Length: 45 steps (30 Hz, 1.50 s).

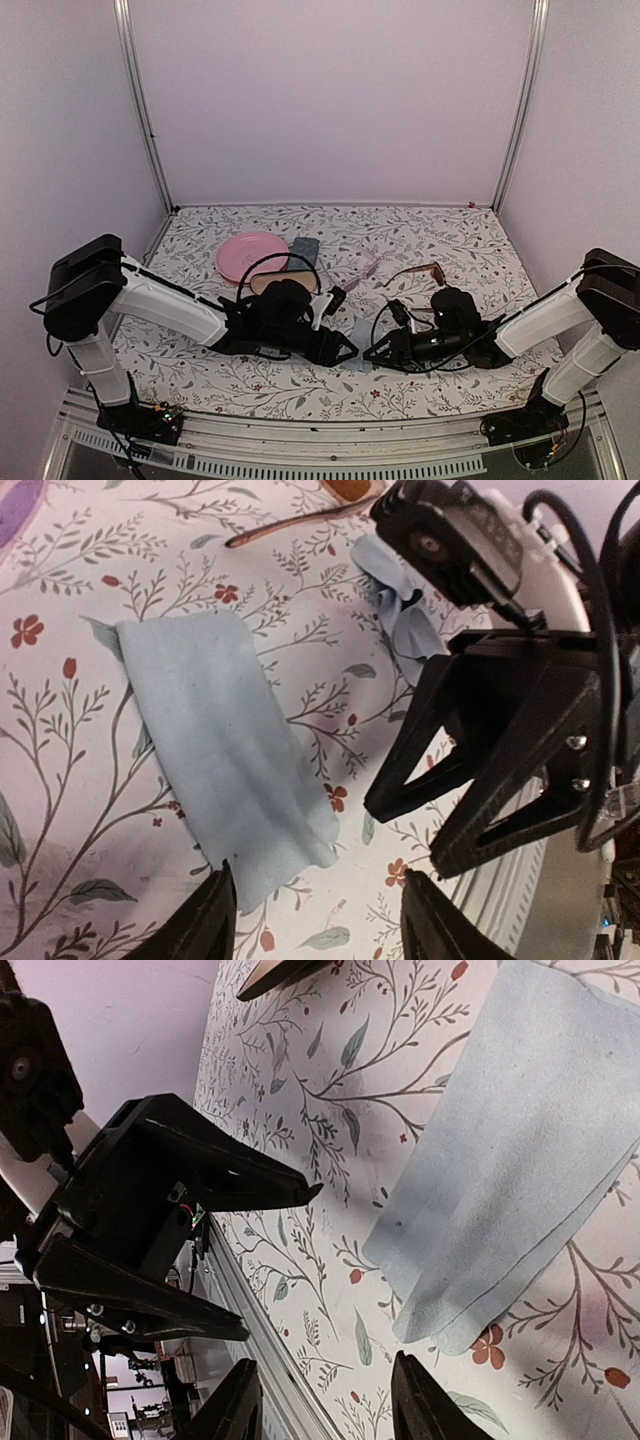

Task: Organize the sunglasses
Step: Smooth out the folded cleaning cloth at the center of the board.

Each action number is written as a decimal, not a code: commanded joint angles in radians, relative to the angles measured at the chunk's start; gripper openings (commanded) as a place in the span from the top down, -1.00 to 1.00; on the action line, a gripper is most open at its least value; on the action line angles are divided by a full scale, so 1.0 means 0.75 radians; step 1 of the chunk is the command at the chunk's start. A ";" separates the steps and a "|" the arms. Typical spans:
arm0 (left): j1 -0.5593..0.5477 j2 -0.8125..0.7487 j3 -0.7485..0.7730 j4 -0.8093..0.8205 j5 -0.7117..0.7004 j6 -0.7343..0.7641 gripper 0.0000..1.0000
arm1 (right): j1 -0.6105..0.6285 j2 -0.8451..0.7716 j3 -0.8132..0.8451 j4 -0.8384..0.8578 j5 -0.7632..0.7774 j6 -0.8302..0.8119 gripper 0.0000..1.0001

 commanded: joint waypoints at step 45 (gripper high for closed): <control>0.200 0.306 -0.082 0.486 0.598 -0.289 -0.04 | -0.008 0.344 0.051 0.411 -0.106 0.183 0.08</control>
